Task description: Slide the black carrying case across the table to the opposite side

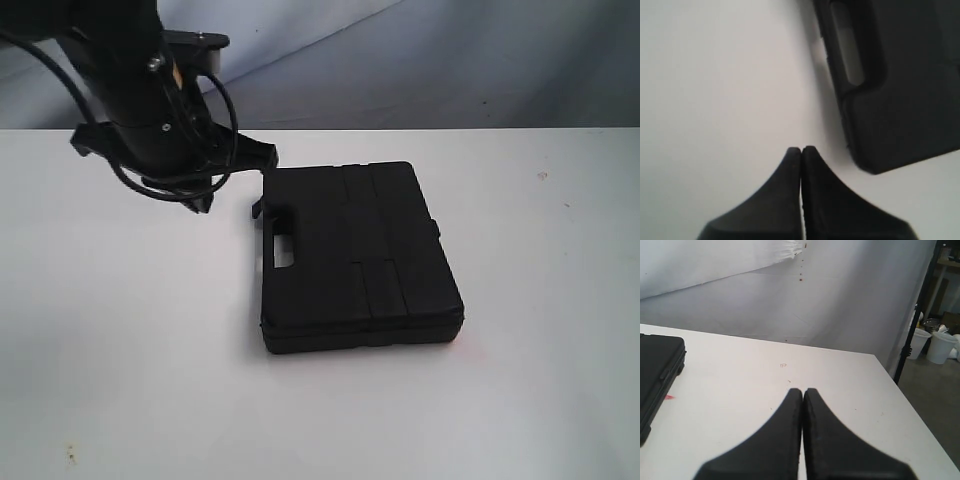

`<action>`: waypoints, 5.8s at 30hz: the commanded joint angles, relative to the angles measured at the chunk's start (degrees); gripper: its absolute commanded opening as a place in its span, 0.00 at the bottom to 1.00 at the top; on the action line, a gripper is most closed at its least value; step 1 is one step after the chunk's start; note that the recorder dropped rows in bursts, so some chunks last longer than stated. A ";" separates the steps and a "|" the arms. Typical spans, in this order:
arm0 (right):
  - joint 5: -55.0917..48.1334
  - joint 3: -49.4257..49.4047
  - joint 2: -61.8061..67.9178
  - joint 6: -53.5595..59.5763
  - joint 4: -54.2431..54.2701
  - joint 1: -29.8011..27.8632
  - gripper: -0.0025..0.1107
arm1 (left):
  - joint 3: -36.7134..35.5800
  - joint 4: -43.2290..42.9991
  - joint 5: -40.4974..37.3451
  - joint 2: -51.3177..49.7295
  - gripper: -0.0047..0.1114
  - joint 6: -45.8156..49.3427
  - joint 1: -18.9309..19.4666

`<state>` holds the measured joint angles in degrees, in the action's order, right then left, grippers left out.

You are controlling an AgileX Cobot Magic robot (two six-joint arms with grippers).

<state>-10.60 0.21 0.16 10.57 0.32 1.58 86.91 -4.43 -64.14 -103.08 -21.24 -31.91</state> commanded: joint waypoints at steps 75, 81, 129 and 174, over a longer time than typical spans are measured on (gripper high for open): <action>0.06 -0.21 -0.16 -0.13 0.38 -0.34 0.02 | 9.44 -8.75 11.77 -26.56 0.04 -17.25 -0.01; 0.06 -0.21 -0.16 -0.13 0.38 -0.34 0.02 | 9.44 -10.56 11.15 -26.56 0.04 -14.71 -0.01; 0.06 -0.21 -0.16 -0.13 0.38 -0.34 0.02 | -17.31 -10.83 27.53 -11.49 0.04 2.42 25.65; 0.06 -0.21 -0.16 -0.13 0.38 -0.34 0.02 | -18.88 -3.99 29.63 -9.06 0.04 7.39 30.26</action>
<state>-10.64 0.21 0.16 10.57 0.32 1.58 67.92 -8.43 -34.88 -113.48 -13.08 -1.30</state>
